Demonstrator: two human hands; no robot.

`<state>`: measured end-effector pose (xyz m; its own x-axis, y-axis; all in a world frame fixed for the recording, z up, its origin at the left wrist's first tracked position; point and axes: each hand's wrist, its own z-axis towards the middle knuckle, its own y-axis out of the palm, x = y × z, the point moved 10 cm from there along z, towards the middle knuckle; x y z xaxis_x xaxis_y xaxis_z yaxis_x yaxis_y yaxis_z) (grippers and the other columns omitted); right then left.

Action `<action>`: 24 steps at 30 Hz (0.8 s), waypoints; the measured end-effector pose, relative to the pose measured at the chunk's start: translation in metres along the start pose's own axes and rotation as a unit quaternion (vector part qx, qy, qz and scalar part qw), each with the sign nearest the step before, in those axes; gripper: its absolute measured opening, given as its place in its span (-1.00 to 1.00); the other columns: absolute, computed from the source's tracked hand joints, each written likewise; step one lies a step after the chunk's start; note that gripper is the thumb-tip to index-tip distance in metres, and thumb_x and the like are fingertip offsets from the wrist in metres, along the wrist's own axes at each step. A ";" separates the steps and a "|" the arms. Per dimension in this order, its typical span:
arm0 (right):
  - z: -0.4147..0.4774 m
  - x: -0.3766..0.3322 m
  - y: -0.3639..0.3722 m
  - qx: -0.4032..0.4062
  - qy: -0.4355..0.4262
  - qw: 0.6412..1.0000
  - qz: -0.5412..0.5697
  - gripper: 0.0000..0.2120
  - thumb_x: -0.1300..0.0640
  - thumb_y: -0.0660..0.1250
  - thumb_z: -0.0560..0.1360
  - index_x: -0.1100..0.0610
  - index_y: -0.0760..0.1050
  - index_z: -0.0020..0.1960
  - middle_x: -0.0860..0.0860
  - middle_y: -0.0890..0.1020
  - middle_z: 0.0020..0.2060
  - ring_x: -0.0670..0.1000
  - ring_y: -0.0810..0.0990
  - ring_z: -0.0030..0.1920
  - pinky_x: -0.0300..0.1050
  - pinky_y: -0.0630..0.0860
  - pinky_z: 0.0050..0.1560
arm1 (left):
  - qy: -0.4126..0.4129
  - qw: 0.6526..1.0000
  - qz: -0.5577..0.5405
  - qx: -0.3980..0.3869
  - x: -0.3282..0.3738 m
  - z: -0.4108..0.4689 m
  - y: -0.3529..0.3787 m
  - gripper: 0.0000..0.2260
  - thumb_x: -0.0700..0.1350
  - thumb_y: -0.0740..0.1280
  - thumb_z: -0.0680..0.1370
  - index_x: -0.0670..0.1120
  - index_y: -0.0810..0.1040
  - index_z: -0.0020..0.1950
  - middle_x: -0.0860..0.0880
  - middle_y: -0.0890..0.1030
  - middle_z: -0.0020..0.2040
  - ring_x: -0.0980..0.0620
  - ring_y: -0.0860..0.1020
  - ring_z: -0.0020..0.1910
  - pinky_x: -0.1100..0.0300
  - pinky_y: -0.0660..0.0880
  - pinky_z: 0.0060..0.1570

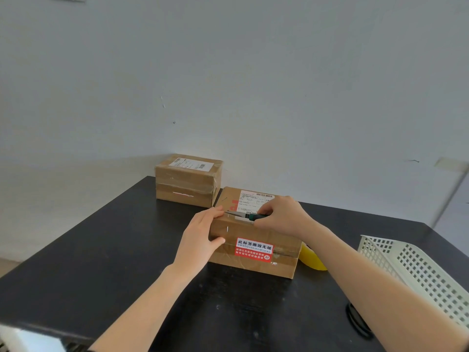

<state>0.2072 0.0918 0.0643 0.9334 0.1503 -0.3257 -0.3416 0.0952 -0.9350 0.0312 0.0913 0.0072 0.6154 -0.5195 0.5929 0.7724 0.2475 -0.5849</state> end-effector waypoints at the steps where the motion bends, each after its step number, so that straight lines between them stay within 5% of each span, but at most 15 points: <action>1: 0.000 0.000 0.000 0.001 0.002 1.000 0.002 -0.70 -0.05 0.38 0.47 0.11 0.67 0.08 0.00 0.70 -0.05 0.01 0.63 -0.11 -0.15 0.61 -0.07 | 0.000 1.000 0.000 -0.001 0.000 0.000 0.000 -0.43 -0.09 0.52 0.39 0.05 0.40 0.35 0.06 0.44 0.34 0.07 0.42 0.31 0.23 0.24 0.29; 14: 0.001 0.002 0.003 -0.008 0.018 0.999 0.030 -0.72 -0.02 0.39 0.48 0.14 0.67 0.06 0.04 0.68 -0.09 0.03 0.61 -0.10 -0.21 0.52 -0.16 | -0.001 1.000 -0.005 -0.002 0.001 -0.001 -0.001 -0.43 -0.10 0.51 0.40 0.06 0.39 0.35 0.07 0.43 0.34 0.08 0.41 0.31 0.25 0.23 0.28; 24: 0.005 -0.005 0.009 -0.103 -0.008 0.995 0.003 -0.68 -0.01 0.40 0.46 0.13 0.56 0.14 0.01 0.60 -0.04 -0.08 0.52 -0.09 -0.34 0.41 -0.20 | 0.003 1.000 0.006 -0.004 -0.001 0.001 -0.001 -0.44 -0.05 0.51 0.39 0.07 0.40 0.35 0.09 0.44 0.34 0.10 0.42 0.30 0.22 0.27 0.30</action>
<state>0.1994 0.0964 0.0581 0.9291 0.1653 -0.3309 -0.3162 -0.1097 -0.9424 0.0299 0.0921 0.0074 0.6232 -0.5214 0.5829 0.7641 0.2472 -0.5958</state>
